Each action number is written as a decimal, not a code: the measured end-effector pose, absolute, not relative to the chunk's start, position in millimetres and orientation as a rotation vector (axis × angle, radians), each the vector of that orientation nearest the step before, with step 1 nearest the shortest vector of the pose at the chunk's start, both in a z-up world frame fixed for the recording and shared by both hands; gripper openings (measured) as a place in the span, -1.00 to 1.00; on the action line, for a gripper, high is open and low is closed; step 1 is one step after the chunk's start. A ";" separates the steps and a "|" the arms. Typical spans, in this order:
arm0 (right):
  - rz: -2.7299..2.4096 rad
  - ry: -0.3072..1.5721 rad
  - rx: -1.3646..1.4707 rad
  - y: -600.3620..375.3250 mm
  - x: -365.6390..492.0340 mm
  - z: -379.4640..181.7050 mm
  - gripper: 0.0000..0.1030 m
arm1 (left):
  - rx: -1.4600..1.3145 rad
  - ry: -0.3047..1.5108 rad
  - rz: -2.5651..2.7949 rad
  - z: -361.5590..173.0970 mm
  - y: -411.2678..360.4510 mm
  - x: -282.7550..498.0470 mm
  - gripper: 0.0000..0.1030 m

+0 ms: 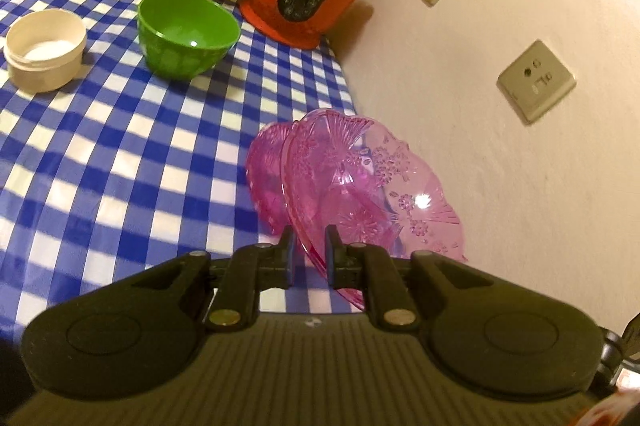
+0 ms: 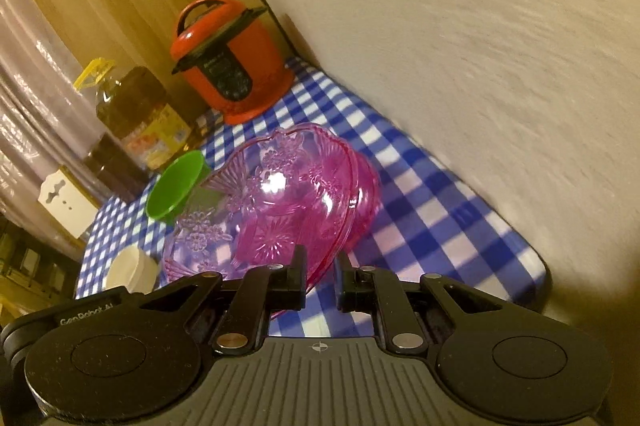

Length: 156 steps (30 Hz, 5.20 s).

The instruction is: Organize plates and bowls

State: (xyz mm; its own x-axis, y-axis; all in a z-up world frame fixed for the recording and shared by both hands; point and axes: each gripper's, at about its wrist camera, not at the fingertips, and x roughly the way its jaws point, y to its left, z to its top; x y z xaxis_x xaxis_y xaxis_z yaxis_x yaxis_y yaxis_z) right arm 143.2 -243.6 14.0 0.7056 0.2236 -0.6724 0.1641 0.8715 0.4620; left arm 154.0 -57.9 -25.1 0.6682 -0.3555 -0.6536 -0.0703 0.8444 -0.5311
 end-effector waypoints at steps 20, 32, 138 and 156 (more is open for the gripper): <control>0.027 0.816 0.529 -251.1 145.3 6.4 -0.75 | -0.520 0.859 -0.165 -32.4 -68.6 158.4 -0.75; 0.022 0.844 0.533 -254.0 206.0 -14.9 -0.75 | -0.538 0.891 -0.143 -54.4 -67.2 217.2 -0.75; 0.204 0.811 0.360 -146.8 125.2 49.9 0.10 | -0.406 0.735 0.079 28.3 56.2 80.6 0.13; 0.320 0.806 0.331 -101.2 126.9 55.1 0.10 | -0.388 0.727 0.182 32.2 100.6 48.9 0.13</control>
State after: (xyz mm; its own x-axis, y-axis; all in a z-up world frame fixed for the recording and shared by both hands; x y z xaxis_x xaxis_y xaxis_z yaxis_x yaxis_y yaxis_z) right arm 126.9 -101.2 55.1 0.6504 0.4000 -0.6457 -0.1517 0.9014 0.4056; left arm 48.9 100.6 32.2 0.7354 0.0282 -0.6770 -0.2938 0.9136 -0.2811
